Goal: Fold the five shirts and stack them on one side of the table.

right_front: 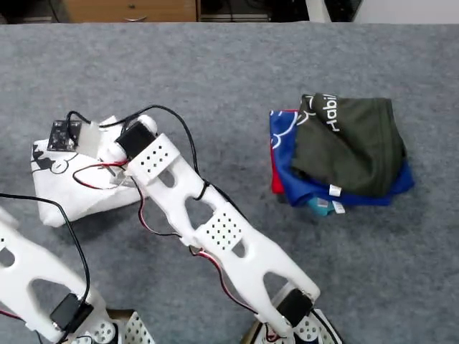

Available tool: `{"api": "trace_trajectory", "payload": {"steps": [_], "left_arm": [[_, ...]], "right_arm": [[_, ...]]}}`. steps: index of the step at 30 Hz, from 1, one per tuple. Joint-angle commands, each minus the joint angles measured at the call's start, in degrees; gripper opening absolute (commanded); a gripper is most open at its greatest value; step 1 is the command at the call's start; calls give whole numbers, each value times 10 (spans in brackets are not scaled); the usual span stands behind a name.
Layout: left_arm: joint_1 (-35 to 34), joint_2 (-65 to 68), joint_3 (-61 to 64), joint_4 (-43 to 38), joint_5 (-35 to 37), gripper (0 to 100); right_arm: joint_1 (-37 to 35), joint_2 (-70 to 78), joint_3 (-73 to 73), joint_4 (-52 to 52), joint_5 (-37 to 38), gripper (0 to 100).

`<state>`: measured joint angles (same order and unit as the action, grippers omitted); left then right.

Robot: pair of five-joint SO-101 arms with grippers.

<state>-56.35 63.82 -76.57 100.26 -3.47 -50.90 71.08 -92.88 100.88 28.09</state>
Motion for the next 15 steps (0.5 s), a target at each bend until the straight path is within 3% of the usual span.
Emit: {"api": "trace_trajectory", "payload": {"steps": [1,11,15], "left_arm": [[5,-35,-1,8,-4,19],[5,-35,-1,8,-5,19],[5,-36,-1,8,-5,19]], "right_arm": [[15,-87,9,17,-25,4],[-28,-268,404,7,-60,4],[-1,-305,443,-31,-60,4]]}}
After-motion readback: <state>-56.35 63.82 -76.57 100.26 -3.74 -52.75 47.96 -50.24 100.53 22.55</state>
